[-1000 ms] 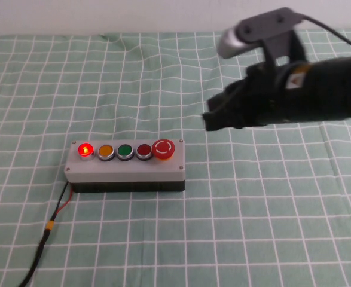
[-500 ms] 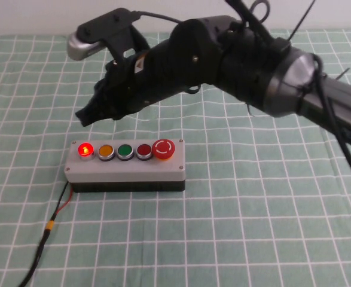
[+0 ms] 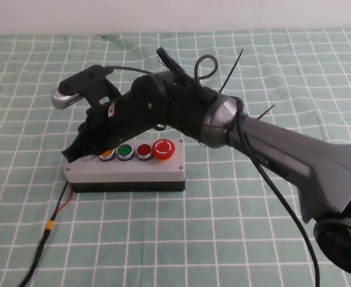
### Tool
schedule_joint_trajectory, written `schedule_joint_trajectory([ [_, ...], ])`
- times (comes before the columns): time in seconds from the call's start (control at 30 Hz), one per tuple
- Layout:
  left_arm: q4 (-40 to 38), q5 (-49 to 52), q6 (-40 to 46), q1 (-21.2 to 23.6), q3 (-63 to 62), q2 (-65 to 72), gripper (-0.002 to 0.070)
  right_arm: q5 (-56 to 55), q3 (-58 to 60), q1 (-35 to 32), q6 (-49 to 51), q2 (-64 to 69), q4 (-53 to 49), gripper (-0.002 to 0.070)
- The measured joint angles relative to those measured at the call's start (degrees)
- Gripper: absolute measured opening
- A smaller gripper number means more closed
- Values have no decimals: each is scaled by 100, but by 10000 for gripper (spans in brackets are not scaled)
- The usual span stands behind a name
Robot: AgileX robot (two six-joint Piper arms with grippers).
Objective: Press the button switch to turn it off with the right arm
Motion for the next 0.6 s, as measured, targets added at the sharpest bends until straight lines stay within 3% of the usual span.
schedule_joint_trajectory([
  [0.3,0,0,0,0,0,0,-4,119,-93,0,97,-164,-320,-16],
  [0.6,0,0,0,0,0,0,-4,965,-70,-10,106,-1799,-1309,-16],
])
